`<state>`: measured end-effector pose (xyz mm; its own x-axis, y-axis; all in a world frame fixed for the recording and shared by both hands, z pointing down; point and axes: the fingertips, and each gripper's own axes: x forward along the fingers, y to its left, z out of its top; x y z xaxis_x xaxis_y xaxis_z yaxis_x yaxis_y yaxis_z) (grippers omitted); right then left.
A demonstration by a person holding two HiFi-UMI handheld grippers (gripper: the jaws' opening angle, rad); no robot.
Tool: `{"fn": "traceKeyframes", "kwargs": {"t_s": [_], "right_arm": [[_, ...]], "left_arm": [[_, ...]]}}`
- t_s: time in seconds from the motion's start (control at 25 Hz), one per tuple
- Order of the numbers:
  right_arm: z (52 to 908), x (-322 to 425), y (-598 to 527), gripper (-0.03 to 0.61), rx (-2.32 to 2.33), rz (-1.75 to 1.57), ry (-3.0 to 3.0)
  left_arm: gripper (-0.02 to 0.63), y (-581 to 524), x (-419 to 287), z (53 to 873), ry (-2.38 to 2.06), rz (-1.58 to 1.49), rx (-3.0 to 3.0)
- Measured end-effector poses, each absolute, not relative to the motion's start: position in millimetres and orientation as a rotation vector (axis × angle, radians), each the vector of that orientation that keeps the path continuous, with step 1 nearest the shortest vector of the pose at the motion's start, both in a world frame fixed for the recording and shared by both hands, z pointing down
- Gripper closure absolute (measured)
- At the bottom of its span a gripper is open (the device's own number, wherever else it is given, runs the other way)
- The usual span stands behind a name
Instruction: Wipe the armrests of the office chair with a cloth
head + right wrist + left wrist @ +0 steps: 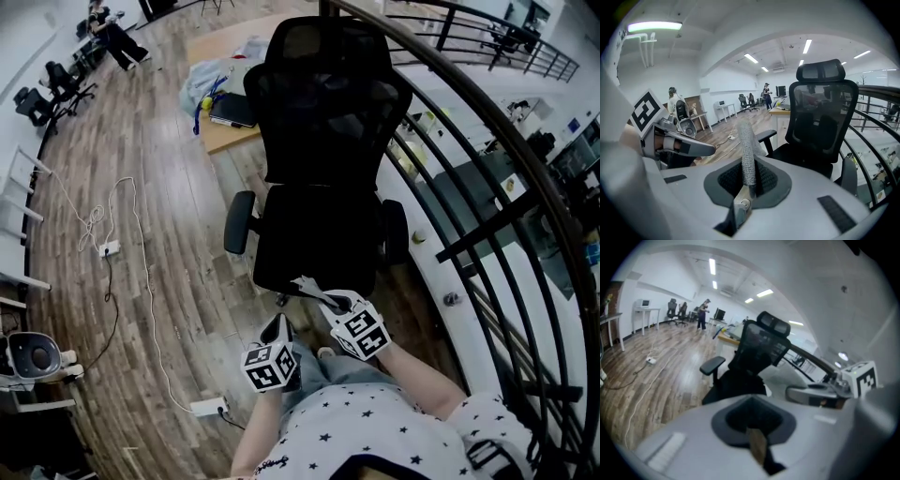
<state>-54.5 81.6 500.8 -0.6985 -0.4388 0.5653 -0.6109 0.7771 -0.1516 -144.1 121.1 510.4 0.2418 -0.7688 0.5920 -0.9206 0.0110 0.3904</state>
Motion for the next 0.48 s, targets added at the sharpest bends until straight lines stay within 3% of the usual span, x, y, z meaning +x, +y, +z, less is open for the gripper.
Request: {"fn": "traceKeyframes", "kwargs": {"t_s": [0.48], "right_arm": [[450, -37, 111, 0.554, 0.866, 0.394, -2.546]], "left_arm": [[0.606, 136, -129, 472, -1.546, 0.238, 1.908]]}}
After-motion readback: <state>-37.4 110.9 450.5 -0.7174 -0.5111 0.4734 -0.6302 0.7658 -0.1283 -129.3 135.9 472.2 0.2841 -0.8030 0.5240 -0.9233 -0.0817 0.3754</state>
